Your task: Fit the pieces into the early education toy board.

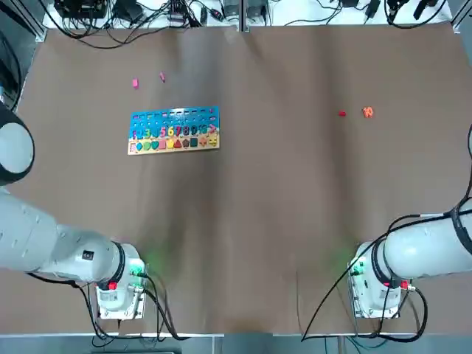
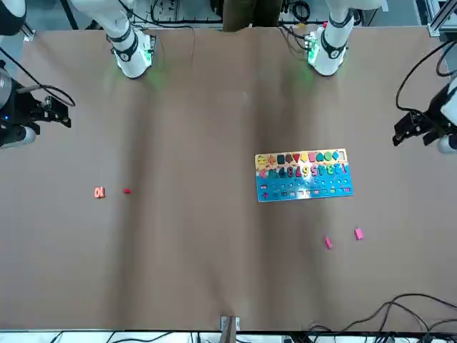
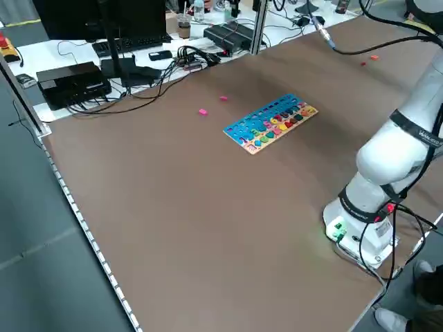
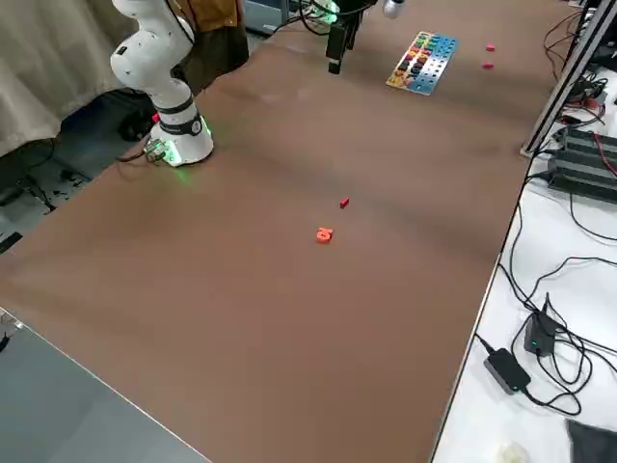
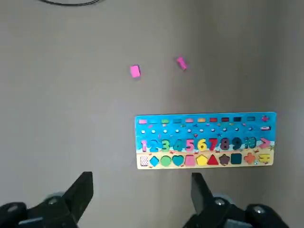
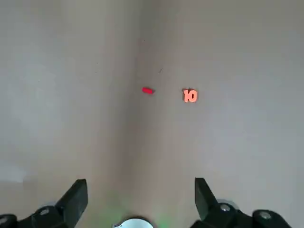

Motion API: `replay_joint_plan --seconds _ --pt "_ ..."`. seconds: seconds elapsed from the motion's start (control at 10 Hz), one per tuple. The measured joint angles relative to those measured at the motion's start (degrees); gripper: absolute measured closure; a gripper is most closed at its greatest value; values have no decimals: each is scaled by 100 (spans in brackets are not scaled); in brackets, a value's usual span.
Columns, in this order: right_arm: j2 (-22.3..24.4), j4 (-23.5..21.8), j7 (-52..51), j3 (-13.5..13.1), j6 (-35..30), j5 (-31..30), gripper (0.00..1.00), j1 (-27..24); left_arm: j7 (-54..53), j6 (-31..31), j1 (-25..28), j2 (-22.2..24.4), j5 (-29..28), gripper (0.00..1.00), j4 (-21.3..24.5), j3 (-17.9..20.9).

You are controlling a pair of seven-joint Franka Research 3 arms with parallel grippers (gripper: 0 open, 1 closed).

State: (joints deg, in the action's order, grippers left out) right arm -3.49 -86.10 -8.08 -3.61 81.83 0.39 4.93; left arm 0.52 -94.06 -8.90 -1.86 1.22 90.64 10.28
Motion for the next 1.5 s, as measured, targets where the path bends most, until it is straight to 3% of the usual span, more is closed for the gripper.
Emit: replay_joint_plan --seconds 0.1,0.4,0.6,0.8,1.1,1.5 --pt "-3 0 0 -1 -1 0 1 -1 -26 1 8 17 0 14 99 175" --pt "-8 0 1 -3 -2 0 1 -4 -540 -123 31 81 0 61 621 673" --pt "-9 0 1 -3 -3 0 1 -5 -621 -920 41 123 0 90 1404 850" --pt "-10 0 2 -3 -4 0 1 -6 -752 -1752 47 162 0 97 2253 1000" --pt "-12 -1 2 -3 -8 0 1 -6 -774 -2840 -12 94 -1 98 3278 1000" --pt "-13 0 3 -3 -8 0 1 -6 -776 -3745 -40 -598 -8 98 3587 882"
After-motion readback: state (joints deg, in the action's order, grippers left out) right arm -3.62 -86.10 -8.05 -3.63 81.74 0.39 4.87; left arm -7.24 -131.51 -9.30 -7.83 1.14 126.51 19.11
